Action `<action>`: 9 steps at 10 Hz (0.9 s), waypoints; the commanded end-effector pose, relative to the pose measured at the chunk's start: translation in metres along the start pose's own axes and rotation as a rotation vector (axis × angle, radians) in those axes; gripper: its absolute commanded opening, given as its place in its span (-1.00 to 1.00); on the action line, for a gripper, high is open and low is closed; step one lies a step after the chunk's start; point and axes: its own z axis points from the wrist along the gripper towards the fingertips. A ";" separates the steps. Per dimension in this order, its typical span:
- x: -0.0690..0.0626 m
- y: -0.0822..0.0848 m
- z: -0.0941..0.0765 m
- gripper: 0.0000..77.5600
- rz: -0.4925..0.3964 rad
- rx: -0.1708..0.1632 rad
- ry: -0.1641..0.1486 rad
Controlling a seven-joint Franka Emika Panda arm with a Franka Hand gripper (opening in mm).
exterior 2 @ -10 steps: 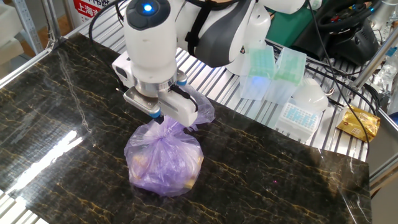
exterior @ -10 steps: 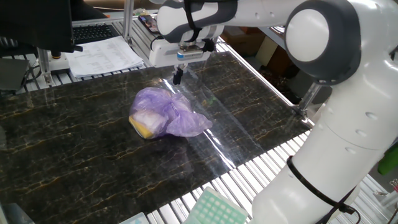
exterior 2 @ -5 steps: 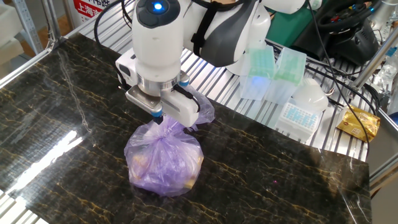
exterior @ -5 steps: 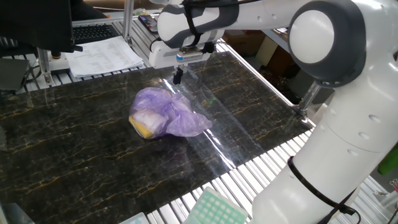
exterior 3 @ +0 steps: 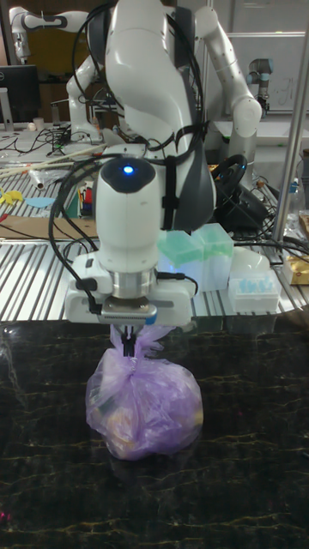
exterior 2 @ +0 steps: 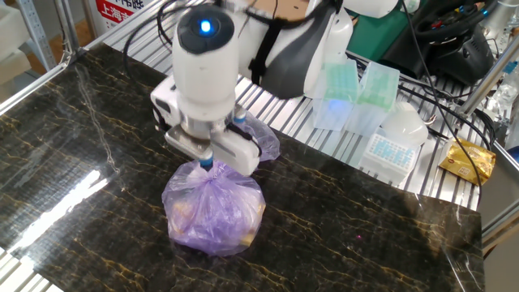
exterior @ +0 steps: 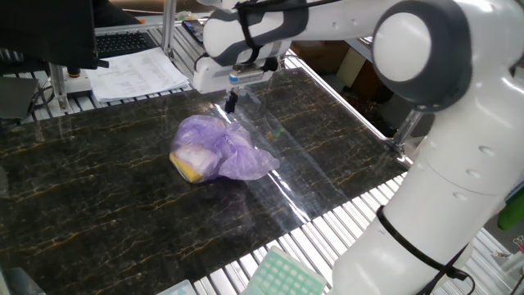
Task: Pick up a bag of things
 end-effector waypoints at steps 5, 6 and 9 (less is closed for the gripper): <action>0.014 0.010 0.017 -1.00 -0.034 -0.006 0.046; 0.014 0.008 0.018 -1.00 -0.036 -0.006 0.047; 0.013 0.006 0.022 -1.00 -0.037 -0.017 0.046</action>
